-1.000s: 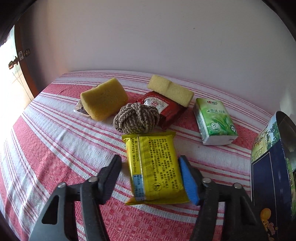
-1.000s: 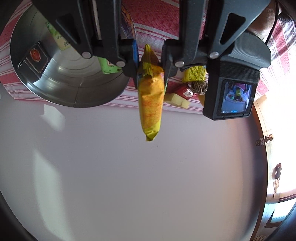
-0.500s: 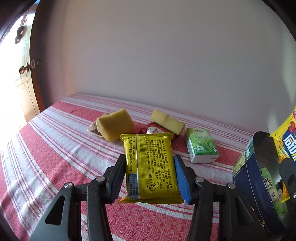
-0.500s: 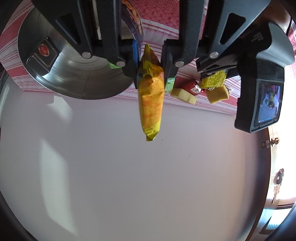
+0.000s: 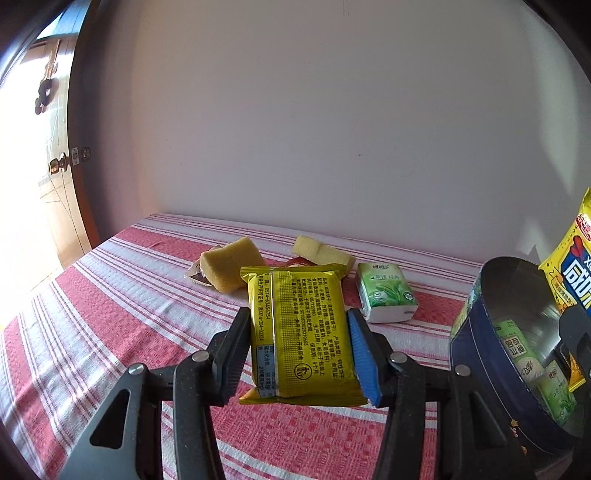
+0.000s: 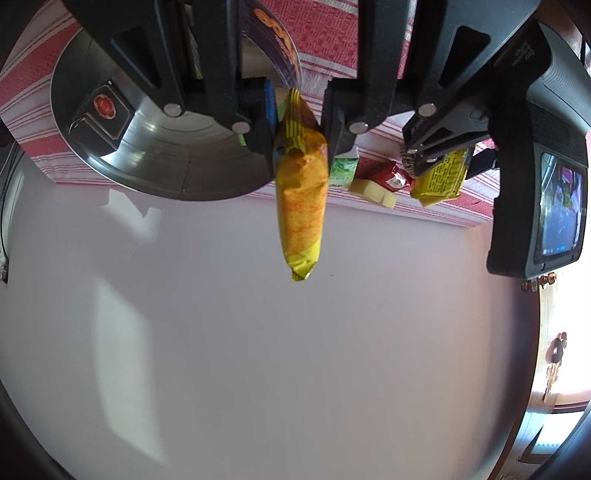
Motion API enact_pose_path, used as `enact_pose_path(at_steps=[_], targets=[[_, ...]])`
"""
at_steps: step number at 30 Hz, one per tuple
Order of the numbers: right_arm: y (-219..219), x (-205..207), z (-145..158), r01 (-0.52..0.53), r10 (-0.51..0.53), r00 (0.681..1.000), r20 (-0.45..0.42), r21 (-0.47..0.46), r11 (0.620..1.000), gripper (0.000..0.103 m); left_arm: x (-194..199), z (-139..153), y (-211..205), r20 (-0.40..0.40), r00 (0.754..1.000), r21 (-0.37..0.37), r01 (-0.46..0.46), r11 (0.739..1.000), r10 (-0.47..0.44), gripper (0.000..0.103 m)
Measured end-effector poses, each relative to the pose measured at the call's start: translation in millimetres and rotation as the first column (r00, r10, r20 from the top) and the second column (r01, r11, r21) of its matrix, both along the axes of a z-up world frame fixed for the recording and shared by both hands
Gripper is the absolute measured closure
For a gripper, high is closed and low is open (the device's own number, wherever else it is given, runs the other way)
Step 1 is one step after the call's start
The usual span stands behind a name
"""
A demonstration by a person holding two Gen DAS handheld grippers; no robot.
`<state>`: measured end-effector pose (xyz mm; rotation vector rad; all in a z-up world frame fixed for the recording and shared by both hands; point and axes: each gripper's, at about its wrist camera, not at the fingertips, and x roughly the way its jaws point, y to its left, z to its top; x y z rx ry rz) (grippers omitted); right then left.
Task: Organize objects
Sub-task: 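Carry both yellow packets over the silver tin and open both tools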
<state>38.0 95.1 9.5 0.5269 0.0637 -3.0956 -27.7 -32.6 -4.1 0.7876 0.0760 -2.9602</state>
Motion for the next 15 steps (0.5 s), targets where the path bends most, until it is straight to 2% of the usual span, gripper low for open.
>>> enact_pose_path(at_steps=[9,15], targets=[[25.3,12.8,3.1,0.034,-0.034,0.999,-0.016,-0.003,0.999,0.084,20.0,6.3,34.0,-0.037,0.998,-0.039,0.043,0.998,-0.044,0.049],[54.1,31.1,6.8,0.068,-0.068,0.997,-0.03,-0.018,0.998,0.084,33.4,21.7,56.6,-0.086,0.993,-0.048,0.072,0.996,-0.076,0.049]])
